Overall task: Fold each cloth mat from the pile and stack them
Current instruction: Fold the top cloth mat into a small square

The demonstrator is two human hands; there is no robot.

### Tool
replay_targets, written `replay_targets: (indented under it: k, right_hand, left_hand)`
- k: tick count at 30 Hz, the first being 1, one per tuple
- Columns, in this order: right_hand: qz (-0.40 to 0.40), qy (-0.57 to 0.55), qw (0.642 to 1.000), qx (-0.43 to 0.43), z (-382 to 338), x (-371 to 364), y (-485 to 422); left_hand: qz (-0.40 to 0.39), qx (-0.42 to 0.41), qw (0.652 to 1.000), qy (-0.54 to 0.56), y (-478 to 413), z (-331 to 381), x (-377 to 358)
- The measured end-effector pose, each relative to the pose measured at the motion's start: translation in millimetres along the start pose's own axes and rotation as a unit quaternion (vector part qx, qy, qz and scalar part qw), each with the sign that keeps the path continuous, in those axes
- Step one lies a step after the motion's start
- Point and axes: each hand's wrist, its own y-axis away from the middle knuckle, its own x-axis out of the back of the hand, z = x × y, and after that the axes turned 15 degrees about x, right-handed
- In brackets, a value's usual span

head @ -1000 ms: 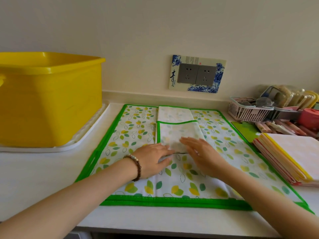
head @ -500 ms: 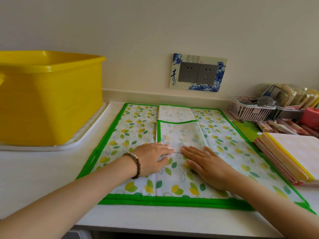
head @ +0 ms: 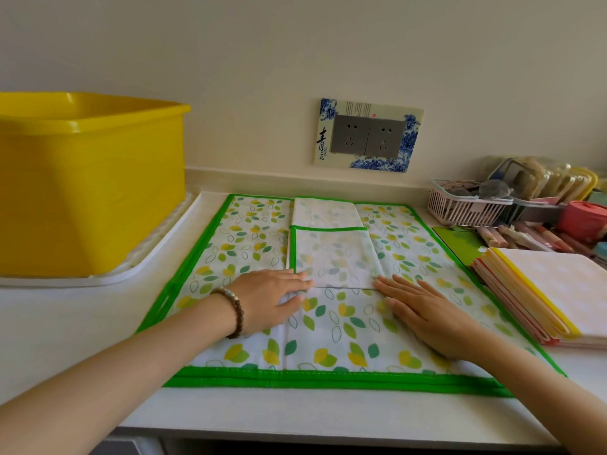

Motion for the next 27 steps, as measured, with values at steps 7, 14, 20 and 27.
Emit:
replay_targets:
  k: [7,14,20,27]
  right_hand:
    - [0.062,0.014,0.998,-0.020,-1.3,11.5,-8.9]
    - [0.076,0.158,0.984,0.033,1.4,14.4,-31.5]
    - [0.055,0.185,0.981,0.022,-4.2,18.3,-40.6]
    - [0.145,0.170,0.965,0.136,-5.9,13.1,-6.8]
  left_hand:
    - [0.004,0.011,1.000,0.003,11.9,-15.8,1.6]
    - [0.026,0.026,0.999,0.023,6.2,-16.6,3.5]
    - [0.012,0.023,0.998,0.051,0.7,-17.5,6.0]
    - [0.055,-0.061,0.996,-0.029,5.5,-12.1,12.4]
